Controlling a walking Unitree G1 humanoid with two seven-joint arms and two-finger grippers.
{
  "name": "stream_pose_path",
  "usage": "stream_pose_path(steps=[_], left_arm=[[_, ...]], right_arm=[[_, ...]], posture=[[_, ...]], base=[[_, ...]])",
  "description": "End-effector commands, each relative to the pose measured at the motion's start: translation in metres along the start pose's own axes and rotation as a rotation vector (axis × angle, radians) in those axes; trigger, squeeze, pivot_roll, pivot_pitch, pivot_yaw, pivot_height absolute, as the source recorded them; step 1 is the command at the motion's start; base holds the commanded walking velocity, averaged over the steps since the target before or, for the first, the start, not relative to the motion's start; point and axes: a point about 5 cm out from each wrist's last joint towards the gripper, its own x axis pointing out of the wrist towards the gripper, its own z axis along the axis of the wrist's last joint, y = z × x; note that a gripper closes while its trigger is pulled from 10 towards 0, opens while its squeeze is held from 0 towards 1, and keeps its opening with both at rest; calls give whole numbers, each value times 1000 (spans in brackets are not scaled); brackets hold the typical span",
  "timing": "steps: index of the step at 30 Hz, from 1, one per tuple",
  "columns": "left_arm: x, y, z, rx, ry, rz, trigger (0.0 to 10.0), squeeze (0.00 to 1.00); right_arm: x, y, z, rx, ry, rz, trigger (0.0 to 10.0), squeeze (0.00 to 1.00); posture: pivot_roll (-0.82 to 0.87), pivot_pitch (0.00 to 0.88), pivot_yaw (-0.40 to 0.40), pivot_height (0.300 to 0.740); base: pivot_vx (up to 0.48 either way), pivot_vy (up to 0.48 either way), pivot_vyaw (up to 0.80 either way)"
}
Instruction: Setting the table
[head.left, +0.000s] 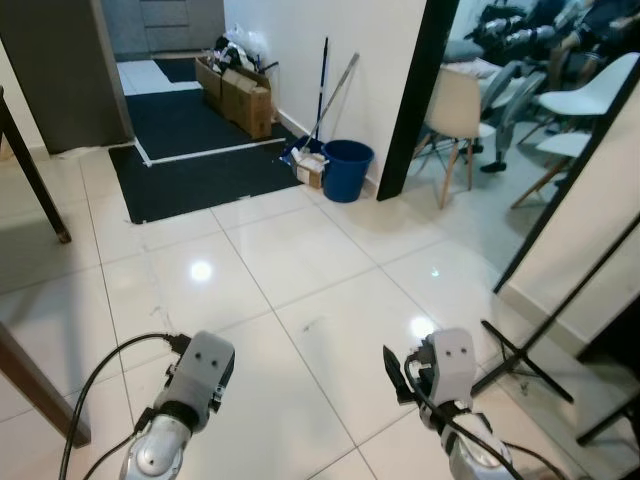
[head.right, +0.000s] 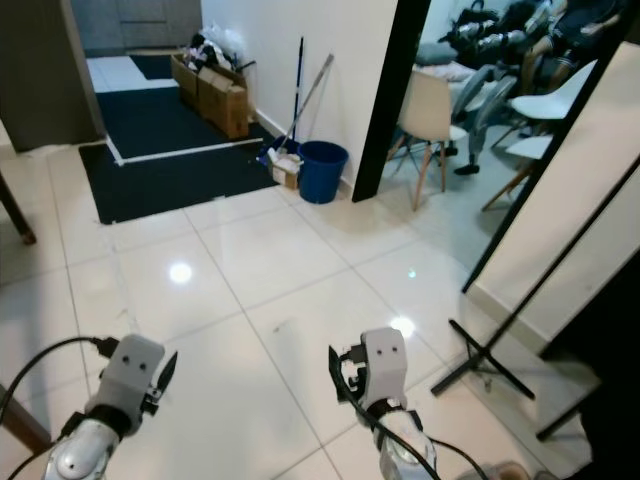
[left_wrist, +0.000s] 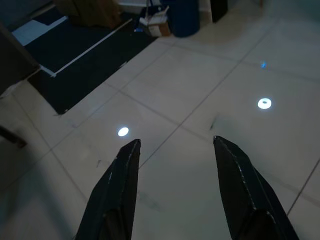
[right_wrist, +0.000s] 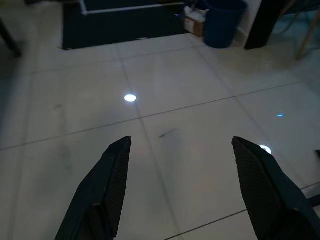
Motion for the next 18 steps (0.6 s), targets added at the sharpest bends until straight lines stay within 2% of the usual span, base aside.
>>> stream_pose_path(steps=[1,6,11,16,18], left_arm=[[-4,0,-9,5,32,-7,10000,0],[-3,-2,-9,4,32,-13,10000,0],[-3,-7,-11,4,35,-32,10000,0],[-7,-19,-29,-111,137,-23,10000,0],[-9,-20,-33,-131,156,-14,10000,0]], right_arm=[[-2,1,-4,-2,9,-5,10000,0],[-2,1,-5,-2,12,-6,10000,0],[-6,0,-16,-12,53,-6,10000,0],[-15,-11,-39,24,147,-59,10000,0],[-18,-13,-44,27,171,-65,10000,0]], posture=[[78,83,-8,740],[74,76,-5,740],[73,70,-3,740],[73,58,0,740],[69,56,0,740]], base=[[480,0,0],[480,0,0],[480,0,0],[454,0,0],[416,0,0]])
